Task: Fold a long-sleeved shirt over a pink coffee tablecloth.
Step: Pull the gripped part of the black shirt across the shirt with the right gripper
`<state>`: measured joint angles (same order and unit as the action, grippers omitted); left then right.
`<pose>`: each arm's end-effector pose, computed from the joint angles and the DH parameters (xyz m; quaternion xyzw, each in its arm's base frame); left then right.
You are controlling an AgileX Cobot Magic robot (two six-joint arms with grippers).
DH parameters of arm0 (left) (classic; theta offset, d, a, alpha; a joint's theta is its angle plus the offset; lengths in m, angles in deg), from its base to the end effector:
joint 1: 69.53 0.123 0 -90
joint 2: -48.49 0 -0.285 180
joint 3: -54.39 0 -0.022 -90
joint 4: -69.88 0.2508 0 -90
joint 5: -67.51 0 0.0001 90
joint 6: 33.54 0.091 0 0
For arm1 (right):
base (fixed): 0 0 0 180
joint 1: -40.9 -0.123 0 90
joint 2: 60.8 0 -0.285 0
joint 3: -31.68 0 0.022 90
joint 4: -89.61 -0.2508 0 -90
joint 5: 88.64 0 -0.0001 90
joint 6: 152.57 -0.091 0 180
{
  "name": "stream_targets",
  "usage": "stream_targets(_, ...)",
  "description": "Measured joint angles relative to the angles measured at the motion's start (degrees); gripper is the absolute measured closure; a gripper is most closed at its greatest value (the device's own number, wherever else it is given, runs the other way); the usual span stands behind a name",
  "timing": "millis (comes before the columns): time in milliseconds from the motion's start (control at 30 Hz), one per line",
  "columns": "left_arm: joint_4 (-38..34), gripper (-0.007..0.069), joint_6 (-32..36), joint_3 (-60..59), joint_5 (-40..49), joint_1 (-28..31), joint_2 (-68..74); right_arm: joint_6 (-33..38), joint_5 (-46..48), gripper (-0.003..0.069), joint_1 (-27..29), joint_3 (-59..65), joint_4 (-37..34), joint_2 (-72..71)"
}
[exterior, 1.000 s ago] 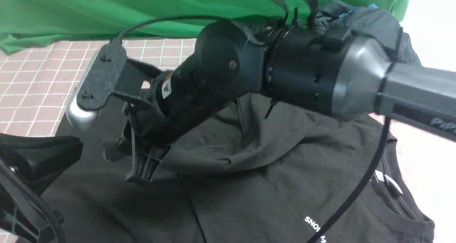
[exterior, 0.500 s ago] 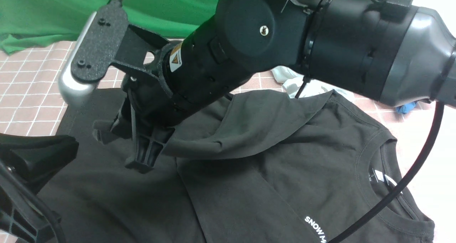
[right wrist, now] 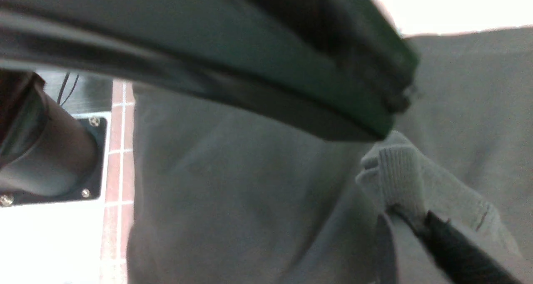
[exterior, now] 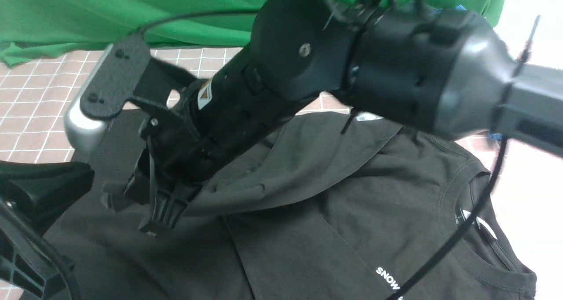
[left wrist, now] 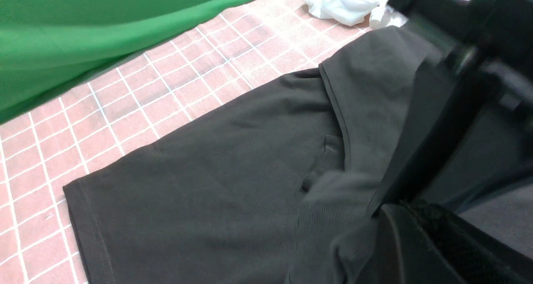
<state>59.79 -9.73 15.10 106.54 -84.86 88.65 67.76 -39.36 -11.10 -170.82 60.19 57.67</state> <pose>0.0981 -0.0373 0.3317 0.2581 0.8167 -0.0446 0.5142 0.2444 0.3678 0.3034 -0.5962 0.7119 0.2613 0.2636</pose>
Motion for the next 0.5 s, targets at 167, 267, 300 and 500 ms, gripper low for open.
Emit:
stream_targets(167,0.07,0.0607,0.0,0.0,0.0,0.0,0.0,-0.47,0.62,0.0354,-0.07,0.05,-0.31,1.18)
stream_targets(267,0.07,0.0607,0.0,-0.27,-0.37,0.0,-0.01,-0.67,1.9,0.0186,-0.07,-0.23,0.1,0.76)
stream_targets(300,0.07,0.0607,0.0,-0.53,-0.59,0.0,-0.01,-0.99,2.21,0.0141,-0.07,-0.29,0.85,0.48)
stream_targets(500,0.41,0.0607,0.0,-1.59,-1.04,0.0,-0.01,-13.84,6.05,0.0159,0.11,-0.58,19.33,-3.4)
